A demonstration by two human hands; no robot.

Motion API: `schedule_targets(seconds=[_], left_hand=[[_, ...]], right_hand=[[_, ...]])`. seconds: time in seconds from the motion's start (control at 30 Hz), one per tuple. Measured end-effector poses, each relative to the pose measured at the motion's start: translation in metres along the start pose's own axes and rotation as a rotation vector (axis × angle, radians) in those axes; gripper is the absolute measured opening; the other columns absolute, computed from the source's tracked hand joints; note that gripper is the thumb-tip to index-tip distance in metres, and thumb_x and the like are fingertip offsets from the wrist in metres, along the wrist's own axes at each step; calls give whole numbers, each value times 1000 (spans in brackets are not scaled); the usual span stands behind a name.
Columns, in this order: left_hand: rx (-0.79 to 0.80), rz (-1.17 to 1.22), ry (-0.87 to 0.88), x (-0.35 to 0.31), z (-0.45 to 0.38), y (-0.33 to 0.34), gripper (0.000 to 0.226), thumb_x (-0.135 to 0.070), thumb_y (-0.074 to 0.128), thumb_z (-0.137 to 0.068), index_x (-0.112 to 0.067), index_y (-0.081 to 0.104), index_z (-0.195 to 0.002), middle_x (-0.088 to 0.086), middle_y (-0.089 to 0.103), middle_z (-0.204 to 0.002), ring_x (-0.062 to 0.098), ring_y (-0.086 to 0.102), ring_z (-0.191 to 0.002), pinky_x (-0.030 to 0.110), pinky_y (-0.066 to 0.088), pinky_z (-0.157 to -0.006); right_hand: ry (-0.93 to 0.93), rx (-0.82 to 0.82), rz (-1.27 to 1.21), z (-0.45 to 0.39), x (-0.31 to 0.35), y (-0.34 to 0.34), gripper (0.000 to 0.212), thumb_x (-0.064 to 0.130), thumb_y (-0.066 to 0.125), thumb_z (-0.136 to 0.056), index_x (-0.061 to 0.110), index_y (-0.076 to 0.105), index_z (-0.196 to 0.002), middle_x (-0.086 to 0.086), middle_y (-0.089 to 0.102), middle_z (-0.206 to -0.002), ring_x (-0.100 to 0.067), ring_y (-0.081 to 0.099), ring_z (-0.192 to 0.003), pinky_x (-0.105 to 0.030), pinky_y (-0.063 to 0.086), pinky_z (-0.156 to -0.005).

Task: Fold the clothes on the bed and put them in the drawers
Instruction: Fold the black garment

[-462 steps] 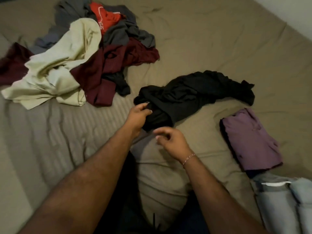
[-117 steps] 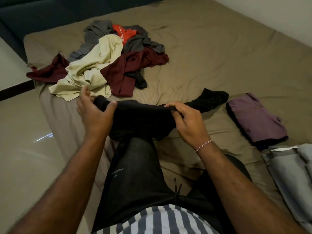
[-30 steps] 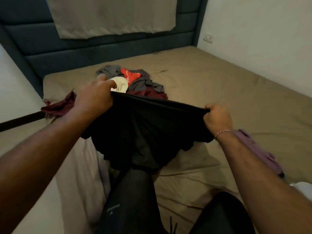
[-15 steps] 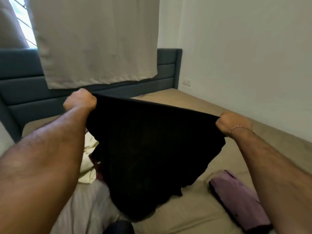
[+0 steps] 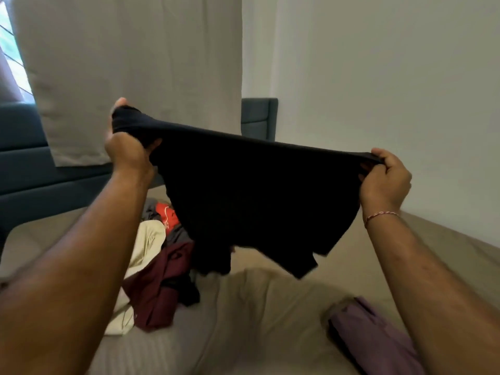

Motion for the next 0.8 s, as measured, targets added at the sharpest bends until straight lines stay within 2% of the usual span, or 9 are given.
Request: schedule_targets(seconds=[0.07,0.13,0.17,0.23,0.37,0.43,0.53,0.67,0.8], left_hand=[[31,-55,130,-14,29,-37,35,-20,40,-109,-14,68,-129,-3,80,-99,16,76,-94,28,59,-78],[57,-244,290,-25,66,-94,35,-14,48,-105,-8,69,-132,3,76,-120,17,70,-115,28,55,-96],[95,-452,358,-27,89,-130,36,-7,48,-103,-6,67,-134,5,71,-128,14,66,-123,26,50,-104],[205,-992,401,-17,137,-207,52,7,46,-93,-7,62,-140,5,64,-136,8,59,-130,20,43,-111],[304,-1833,67,20,218,-366,61,1,64,-82,-24,68,-137,11,75,-117,34,70,-102,39,55,-83],[310,-2101,-192,26,260,-423,55,-12,67,-86,-34,68,-137,6,77,-109,31,71,-94,39,57,-75],[55,-2028,-368,26,290,-467,52,-11,60,-90,-37,68,-134,3,77,-106,27,73,-85,37,59,-72],[-369,-1172,-566,45,312,-485,47,9,44,-100,-24,73,-115,3,74,-103,21,78,-73,34,64,-61],[-313,-1147,-512,41,314,-484,42,9,60,-94,-27,79,-97,0,78,-96,21,77,-88,38,66,-74]], right_hand=[[-50,23,37,26,-15,-19,50,7,40,-84,25,77,-113,6,74,-111,-13,70,-107,-37,58,-99],[-133,58,108,63,-35,-46,49,6,45,-84,20,76,-119,4,74,-106,-5,67,-98,-20,54,-96],[-150,88,178,88,-54,-61,47,6,49,-85,20,76,-120,5,73,-100,-1,64,-90,-11,50,-88],[-97,167,368,143,-105,-91,42,5,60,-87,21,76,-122,2,75,-98,-9,67,-89,-16,48,-82],[187,662,845,262,-233,-126,37,8,65,-92,17,74,-127,-15,75,-118,-35,70,-104,-37,53,-89],[331,865,984,314,-275,-144,37,10,59,-96,16,70,-131,-15,70,-129,-37,65,-116,-37,51,-97],[420,936,1020,350,-297,-160,39,12,54,-97,16,68,-133,-15,68,-132,-36,64,-119,-36,51,-100],[451,929,1027,359,-302,-175,41,14,54,-97,18,67,-135,-15,69,-131,-36,65,-115,-37,51,-98],[407,866,1013,353,-295,-179,33,15,58,-96,15,72,-126,-17,70,-127,-37,65,-113,-38,51,-95]])
Point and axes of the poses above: each hand's wrist, its own z-axis away from the middle knuckle, its own y-axis out of the palm, x = y × z, the point moved 7 cm from there along -z, towards the middle knuckle
